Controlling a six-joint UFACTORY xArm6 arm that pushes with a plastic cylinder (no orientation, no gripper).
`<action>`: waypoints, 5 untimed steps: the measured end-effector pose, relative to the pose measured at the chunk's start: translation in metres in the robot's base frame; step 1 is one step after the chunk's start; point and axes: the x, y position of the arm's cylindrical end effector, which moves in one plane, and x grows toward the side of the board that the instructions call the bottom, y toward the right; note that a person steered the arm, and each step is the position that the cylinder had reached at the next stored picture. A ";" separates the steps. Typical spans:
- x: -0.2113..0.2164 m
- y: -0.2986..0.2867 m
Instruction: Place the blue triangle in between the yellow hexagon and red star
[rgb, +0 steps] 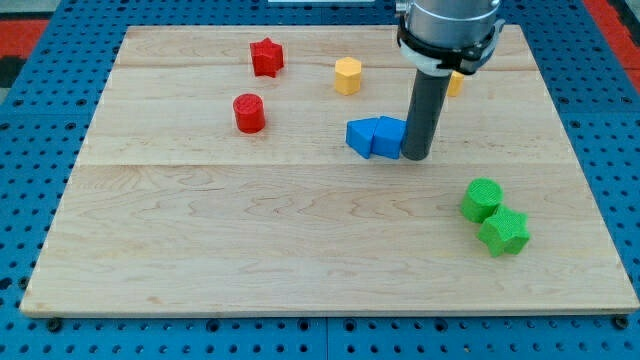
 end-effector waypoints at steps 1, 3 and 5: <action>0.010 -0.002; 0.026 -0.030; -0.026 -0.025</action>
